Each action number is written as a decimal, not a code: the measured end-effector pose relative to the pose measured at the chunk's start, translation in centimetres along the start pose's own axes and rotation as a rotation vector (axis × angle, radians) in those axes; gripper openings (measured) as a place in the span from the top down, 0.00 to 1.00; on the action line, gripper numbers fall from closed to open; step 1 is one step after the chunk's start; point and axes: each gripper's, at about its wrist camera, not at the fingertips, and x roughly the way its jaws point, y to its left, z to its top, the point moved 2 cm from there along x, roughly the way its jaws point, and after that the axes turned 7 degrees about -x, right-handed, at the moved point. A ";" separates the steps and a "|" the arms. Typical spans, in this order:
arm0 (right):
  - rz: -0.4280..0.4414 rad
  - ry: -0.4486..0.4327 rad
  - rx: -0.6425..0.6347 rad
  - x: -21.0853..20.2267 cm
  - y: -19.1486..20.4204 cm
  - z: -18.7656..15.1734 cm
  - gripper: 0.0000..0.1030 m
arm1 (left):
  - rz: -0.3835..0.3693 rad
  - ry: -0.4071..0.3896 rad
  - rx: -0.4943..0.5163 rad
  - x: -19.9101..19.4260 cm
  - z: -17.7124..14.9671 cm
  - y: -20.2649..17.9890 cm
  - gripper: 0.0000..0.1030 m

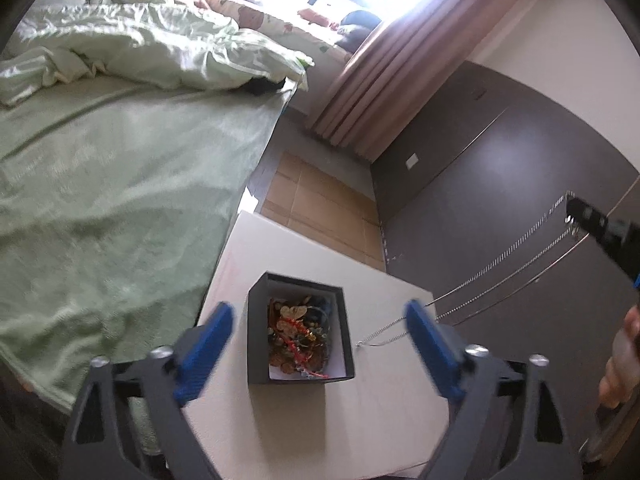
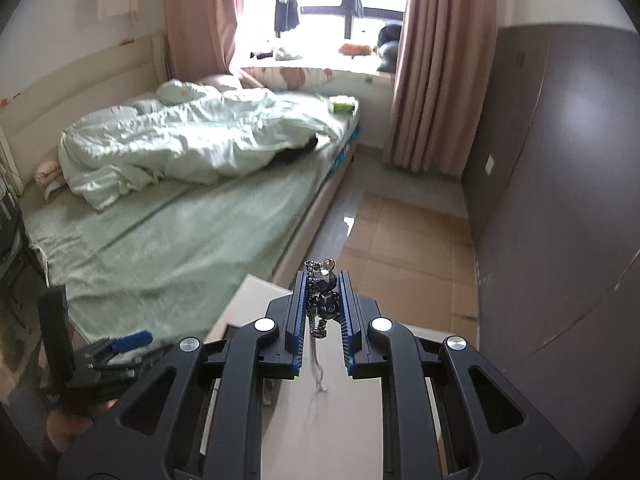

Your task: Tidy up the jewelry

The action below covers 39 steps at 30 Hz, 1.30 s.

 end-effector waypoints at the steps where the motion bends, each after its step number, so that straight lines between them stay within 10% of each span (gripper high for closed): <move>1: -0.005 -0.016 -0.001 -0.8 0.2 0.7 0.85 | -0.002 -0.007 0.007 -0.4 0.1 -0.2 0.09; 17: 0.028 -0.105 -0.020 -4.8 3.6 5.7 0.85 | 0.016 -0.054 -0.003 -6.1 1.5 1.2 0.08; 25: 0.040 0.053 -0.011 -0.1 5.5 3.2 0.84 | 0.034 -0.041 0.009 -6.6 1.0 1.8 0.08; 29: 0.035 0.124 -0.004 2.1 6.1 1.1 0.29 | 0.042 -0.036 0.023 -6.9 0.7 1.7 0.08; 39: 0.049 0.104 0.061 -1.3 4.0 -2.1 0.29 | 0.041 -0.054 0.056 -8.8 -0.5 -0.1 0.08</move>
